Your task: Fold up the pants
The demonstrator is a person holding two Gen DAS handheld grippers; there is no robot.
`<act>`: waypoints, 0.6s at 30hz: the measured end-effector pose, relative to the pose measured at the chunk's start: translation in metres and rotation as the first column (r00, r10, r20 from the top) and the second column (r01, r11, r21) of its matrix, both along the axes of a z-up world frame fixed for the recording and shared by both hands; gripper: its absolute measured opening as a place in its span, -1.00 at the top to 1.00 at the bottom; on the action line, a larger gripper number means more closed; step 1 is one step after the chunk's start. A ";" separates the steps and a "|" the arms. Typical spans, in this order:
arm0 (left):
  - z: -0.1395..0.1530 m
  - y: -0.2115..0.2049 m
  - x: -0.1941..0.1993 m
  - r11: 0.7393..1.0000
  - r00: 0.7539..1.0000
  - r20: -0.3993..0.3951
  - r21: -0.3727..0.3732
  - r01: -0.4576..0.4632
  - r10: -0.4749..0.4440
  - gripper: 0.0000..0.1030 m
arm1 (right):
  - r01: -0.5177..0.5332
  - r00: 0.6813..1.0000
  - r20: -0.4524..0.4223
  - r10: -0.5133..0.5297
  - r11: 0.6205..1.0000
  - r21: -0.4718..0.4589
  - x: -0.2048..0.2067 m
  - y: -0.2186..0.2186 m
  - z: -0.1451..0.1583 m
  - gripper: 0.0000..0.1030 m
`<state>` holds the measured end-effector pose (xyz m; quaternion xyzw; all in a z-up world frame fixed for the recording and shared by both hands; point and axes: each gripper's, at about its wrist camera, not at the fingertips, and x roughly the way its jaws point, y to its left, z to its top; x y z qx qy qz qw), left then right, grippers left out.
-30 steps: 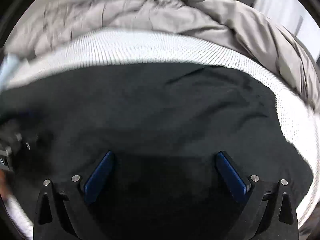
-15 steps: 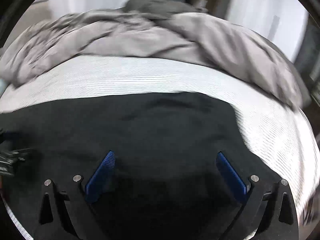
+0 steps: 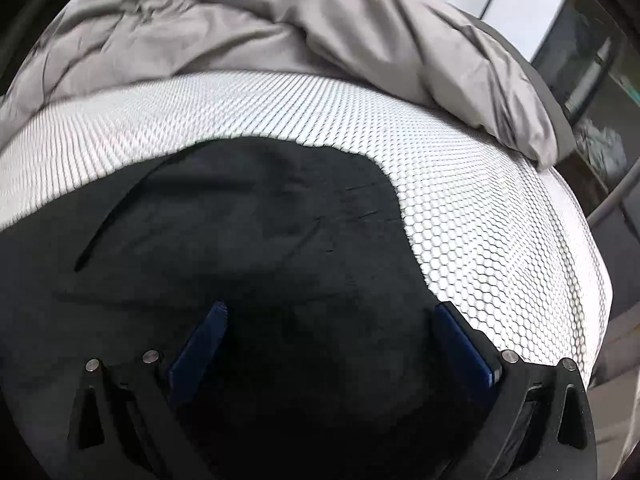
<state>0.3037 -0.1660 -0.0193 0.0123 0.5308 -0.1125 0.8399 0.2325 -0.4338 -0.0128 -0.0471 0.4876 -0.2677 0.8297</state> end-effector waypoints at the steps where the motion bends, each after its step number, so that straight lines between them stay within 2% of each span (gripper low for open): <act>1: 0.003 0.000 -0.002 1.000 1.000 0.010 0.000 0.003 -0.003 -0.99 | -0.033 0.999 0.014 0.034 0.999 -0.033 -0.001 0.011 0.008 -0.99; 3: 0.012 -0.001 -0.003 1.000 0.999 0.038 -0.019 -0.001 0.002 -0.99 | -0.120 0.992 0.032 0.123 0.988 -0.093 0.000 0.038 0.019 -0.99; 4: 0.015 -0.001 -0.003 1.000 0.999 0.045 -0.029 -0.006 0.007 -0.99 | -0.168 0.984 0.038 0.172 0.982 -0.089 0.001 0.055 0.023 -0.99; 5: 0.014 -0.001 -0.001 0.999 0.999 0.044 -0.035 -0.020 0.021 -0.99 | -0.206 0.977 0.050 0.209 0.977 -0.056 0.005 0.067 0.023 -0.99; 8: 0.005 0.004 0.010 0.998 0.998 0.022 -0.002 -0.061 0.061 -0.99 | -0.286 0.957 0.083 0.277 0.948 0.139 0.027 0.090 0.005 -0.99; 10: -0.001 0.008 0.015 0.997 0.997 0.024 0.001 -0.074 0.074 -0.99 | -0.295 0.955 0.039 0.293 0.939 0.177 0.044 0.096 -0.012 -0.99; 12: -0.002 0.007 0.013 0.998 0.998 0.027 0.011 -0.064 0.064 -0.99 | -0.307 0.949 -0.033 0.315 0.941 0.143 0.054 0.104 -0.030 -0.99; 14: -0.002 0.008 0.009 0.998 0.998 0.038 0.008 -0.060 0.060 -0.99 | -0.290 0.954 -0.013 0.300 0.930 0.225 0.054 0.091 -0.034 -0.99; 15: -0.003 0.008 0.007 0.998 0.997 0.040 0.004 -0.060 0.060 -0.99 | -0.246 0.967 -0.007 0.255 0.941 0.233 0.051 0.076 -0.031 -0.99; 17: -0.003 0.009 0.002 0.998 0.997 0.042 -0.008 -0.069 0.069 -0.99 | -0.102 0.994 -0.019 0.105 0.988 0.117 0.045 0.045 -0.027 -0.99; 18: -0.003 0.008 0.000 0.997 0.996 0.043 -0.012 -0.074 0.075 -0.99 | -0.082 0.997 -0.001 0.083 0.985 0.152 0.041 0.034 -0.027 -0.97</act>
